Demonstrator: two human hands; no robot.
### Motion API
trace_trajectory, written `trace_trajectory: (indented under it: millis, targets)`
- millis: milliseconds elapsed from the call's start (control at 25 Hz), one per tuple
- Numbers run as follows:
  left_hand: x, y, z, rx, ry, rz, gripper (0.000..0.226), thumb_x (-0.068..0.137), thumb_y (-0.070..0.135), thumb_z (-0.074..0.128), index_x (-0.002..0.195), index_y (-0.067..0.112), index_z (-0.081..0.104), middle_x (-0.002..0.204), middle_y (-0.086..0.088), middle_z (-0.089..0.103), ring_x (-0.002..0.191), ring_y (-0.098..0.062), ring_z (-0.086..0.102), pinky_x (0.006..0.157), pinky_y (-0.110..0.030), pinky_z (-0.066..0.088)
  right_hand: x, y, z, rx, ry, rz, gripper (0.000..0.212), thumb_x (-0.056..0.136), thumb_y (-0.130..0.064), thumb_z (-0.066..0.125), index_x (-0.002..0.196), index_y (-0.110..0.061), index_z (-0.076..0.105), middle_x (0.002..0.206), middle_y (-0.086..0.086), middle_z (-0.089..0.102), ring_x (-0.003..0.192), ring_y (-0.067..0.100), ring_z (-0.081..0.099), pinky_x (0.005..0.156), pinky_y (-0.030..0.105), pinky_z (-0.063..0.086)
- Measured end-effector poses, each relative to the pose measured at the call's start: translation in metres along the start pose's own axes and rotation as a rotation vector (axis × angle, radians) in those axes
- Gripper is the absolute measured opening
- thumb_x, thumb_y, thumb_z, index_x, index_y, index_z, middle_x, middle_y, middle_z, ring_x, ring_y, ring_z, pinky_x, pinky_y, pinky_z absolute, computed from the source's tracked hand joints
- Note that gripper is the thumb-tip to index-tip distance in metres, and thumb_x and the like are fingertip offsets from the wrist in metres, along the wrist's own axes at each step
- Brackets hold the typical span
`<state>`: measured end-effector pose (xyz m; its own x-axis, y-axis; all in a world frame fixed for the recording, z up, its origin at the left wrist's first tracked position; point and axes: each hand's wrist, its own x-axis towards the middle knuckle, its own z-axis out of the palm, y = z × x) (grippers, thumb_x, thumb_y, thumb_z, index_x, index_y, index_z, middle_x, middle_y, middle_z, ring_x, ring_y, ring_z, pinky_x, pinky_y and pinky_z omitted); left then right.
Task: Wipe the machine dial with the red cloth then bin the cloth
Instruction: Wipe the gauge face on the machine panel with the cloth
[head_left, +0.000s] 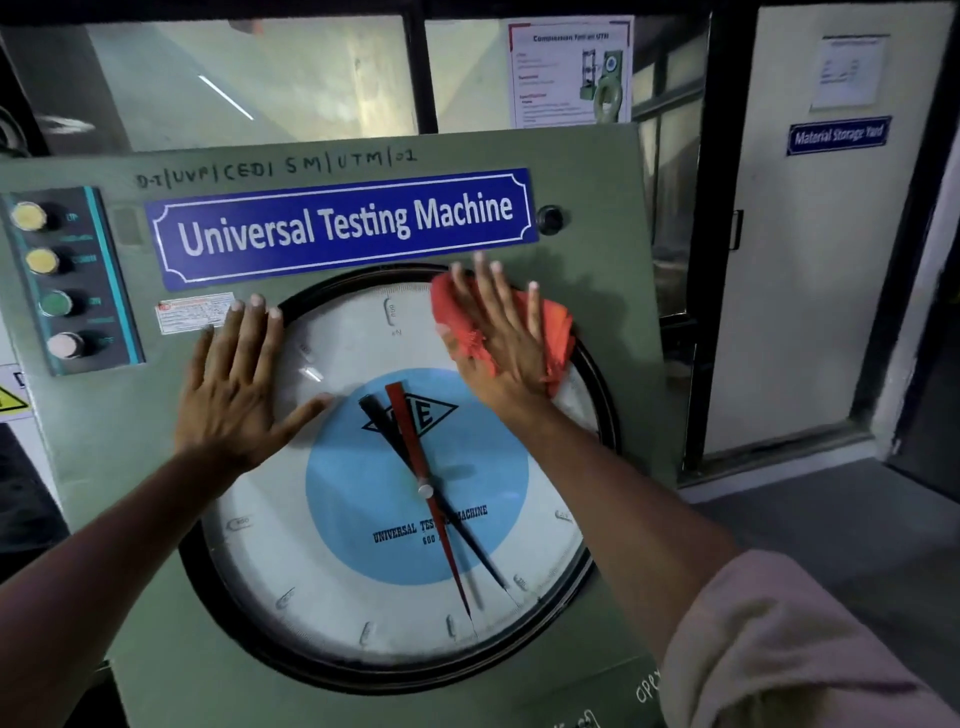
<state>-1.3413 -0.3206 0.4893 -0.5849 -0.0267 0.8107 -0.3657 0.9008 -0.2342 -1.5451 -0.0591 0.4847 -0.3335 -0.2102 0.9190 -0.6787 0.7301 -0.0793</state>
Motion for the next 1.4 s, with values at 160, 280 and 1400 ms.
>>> trace_trajectory:
  millis: [160, 280, 1400]
  targets:
    - [-0.021, 0.017, 0.015, 0.013, 0.025, -0.004, 0.095, 0.099, 0.071, 0.028, 0.171, 0.012, 0.006, 0.180, -0.006, 0.004, 0.166, -0.019, 0.000, 0.134, -0.046, -0.003, -0.091, 0.044, 0.005, 0.009, -0.085, 0.292, 0.074, 0.110, -0.055, 0.033, 0.173, -0.024, 0.010, 0.181, 0.004, 0.009, 0.167, 0.019, 0.011, 0.132, 0.061, 0.014]
    - [-0.021, 0.019, 0.015, -0.013, 0.013, 0.000, 0.095, 0.099, 0.071, 0.027, 0.171, 0.011, 0.007, 0.180, -0.006, 0.006, 0.166, -0.019, 0.003, 0.134, -0.047, -0.002, -0.106, 0.041, 0.008, -0.025, -0.107, 0.355, 0.075, 0.111, -0.055, 0.031, 0.173, -0.023, 0.005, 0.181, 0.005, 0.005, 0.168, 0.020, 0.008, 0.132, 0.060, 0.015]
    - [-0.034, 0.003, 0.000, -0.019, 0.008, -0.006, 0.097, 0.097, 0.073, 0.031, 0.171, 0.015, 0.009, 0.180, -0.001, 0.009, 0.166, -0.014, 0.006, 0.134, -0.048, 0.002, -0.007, -0.065, 0.010, 0.089, 0.053, 0.389, 0.076, 0.109, -0.055, 0.034, 0.173, -0.021, 0.010, 0.181, 0.008, 0.008, 0.168, 0.026, 0.008, 0.133, 0.059, 0.009]
